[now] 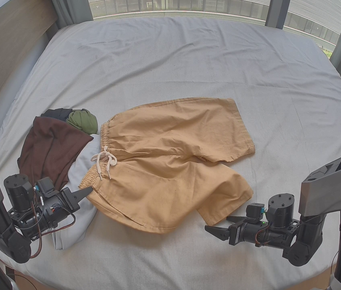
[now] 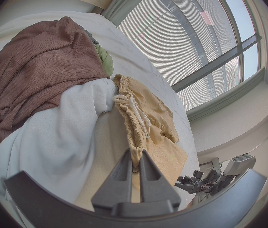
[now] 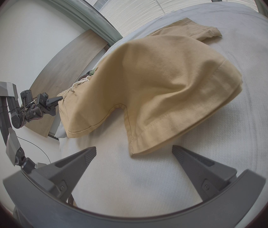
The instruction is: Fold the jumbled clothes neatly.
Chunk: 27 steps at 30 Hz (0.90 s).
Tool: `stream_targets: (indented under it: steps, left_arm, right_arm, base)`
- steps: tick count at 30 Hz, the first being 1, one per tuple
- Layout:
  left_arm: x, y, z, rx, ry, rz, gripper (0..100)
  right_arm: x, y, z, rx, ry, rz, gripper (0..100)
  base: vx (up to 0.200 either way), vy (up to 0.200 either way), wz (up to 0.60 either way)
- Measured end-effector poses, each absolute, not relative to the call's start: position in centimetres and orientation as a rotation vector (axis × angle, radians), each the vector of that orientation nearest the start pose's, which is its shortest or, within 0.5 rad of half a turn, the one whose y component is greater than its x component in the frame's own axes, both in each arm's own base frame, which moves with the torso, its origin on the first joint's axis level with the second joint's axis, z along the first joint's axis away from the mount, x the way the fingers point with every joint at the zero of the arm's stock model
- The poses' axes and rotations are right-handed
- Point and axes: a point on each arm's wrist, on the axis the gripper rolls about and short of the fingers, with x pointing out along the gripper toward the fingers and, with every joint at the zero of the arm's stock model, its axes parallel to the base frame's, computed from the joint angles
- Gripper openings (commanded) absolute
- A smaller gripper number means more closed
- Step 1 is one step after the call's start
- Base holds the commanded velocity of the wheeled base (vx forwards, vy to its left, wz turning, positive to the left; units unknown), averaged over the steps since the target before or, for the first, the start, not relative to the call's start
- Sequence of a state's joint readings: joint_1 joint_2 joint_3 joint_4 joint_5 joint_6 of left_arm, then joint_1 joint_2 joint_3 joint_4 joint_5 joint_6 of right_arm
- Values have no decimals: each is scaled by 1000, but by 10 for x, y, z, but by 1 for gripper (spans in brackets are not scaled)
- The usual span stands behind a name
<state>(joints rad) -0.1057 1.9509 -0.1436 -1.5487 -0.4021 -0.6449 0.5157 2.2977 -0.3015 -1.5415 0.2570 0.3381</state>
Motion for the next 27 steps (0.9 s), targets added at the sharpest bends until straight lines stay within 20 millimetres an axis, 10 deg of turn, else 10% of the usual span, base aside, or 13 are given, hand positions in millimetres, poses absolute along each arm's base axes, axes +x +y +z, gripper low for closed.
stream_targets:
  steps: [9, 10, 27]
  left_arm:
    - [241, -35, 65, -666, 410, -407, 0]
    - [241, -35, 65, -666, 411, -406, 0]
    - [242, -35, 64, -666, 412, -405, 0]
  right_arm:
    - [257, 158, -15, 256, 557, 695, 100]
    - [258, 159, -16, 256, 556, 696, 0]
    - [259, 160, -22, 243, 568, 673, 0]
  base:
    - [0, 0, 0]
    - [0, 0, 0]
    - [0, 0, 0]
